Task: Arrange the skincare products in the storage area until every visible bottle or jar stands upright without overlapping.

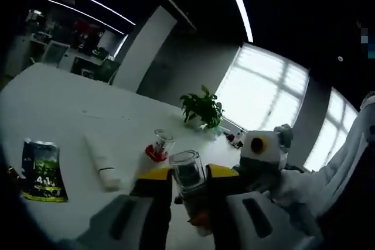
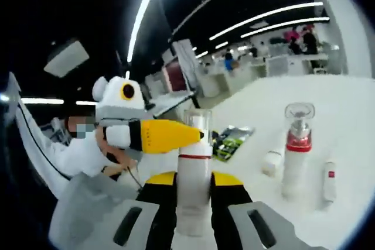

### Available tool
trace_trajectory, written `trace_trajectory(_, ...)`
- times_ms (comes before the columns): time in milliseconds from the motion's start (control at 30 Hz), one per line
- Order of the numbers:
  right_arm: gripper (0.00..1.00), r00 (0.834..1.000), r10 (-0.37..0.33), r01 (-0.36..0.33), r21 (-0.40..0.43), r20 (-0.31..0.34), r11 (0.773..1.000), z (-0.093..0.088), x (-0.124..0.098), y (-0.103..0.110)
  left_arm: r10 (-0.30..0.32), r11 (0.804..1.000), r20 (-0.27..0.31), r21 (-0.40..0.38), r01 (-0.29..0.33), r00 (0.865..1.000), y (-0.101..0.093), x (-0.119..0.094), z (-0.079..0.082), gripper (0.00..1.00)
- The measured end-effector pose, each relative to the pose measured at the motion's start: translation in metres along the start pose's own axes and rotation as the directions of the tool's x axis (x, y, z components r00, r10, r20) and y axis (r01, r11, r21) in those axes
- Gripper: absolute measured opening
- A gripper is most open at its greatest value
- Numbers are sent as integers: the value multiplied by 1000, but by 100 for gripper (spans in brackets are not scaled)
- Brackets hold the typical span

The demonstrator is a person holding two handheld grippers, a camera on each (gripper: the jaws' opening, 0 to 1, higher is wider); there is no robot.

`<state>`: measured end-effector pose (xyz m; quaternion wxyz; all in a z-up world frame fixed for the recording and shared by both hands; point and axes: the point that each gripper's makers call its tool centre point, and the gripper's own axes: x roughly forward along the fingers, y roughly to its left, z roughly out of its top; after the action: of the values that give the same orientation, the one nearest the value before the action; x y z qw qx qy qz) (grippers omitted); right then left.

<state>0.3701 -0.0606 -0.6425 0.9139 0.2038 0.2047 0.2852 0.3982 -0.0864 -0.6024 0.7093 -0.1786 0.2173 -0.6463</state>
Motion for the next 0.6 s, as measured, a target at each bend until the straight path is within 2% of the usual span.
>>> trace_trajectory(67, 13, 999, 36, -36, 64, 5, 997, 1, -2, 4, -26, 999, 9, -39, 26, 1000, -2, -1, 2, 19)
trace_trajectory(133, 13, 994, 104, -109, 174, 35, 979, 4, -5, 11, -59, 995, 17, -74, 60, 998, -9, -2, 3, 19)
trace_trajectory(167, 13, 989, 141, -149, 235, 49, 961, 5, -7, 15, -64, 994, 20, -88, 66, 998, -10, -2, 3, 19)
trace_trajectory(200, 13, 985, 162, -172, 258, 60, 951, 6, -9, 18, -84, 990, 24, -110, 86, 996, -13, -2, 3, 19)
trace_trajectory(267, 13, 975, 208, -220, 284, 74, 933, 7, -12, 25, -111, 983, 29, -146, 114, 993, -16, -2, 3, 20)
trace_trajectory(300, 13, 968, 239, -252, 309, 78, 917, 7, -13, 30, -113, 981, 29, -157, 116, 993, -18, -1, 1, 21)
trace_trajectory(400, 13, 961, 262, -275, 325, 85, 905, 7, -14, 36, -131, 977, 31, -166, 135, 991, -21, -1, 0, 23)
trace_trajectory(533, 13, 941, 323, -336, 355, 99, 872, 9, -17, 48, -172, 962, 40, -210, 177, 984, -28, -3, -1, 26)
trace_trajectory(600, 13, 926, 359, -375, 376, 115, 848, 12, -19, 55, -185, 957, 48, -219, 191, 982, -30, -4, 1, 28)
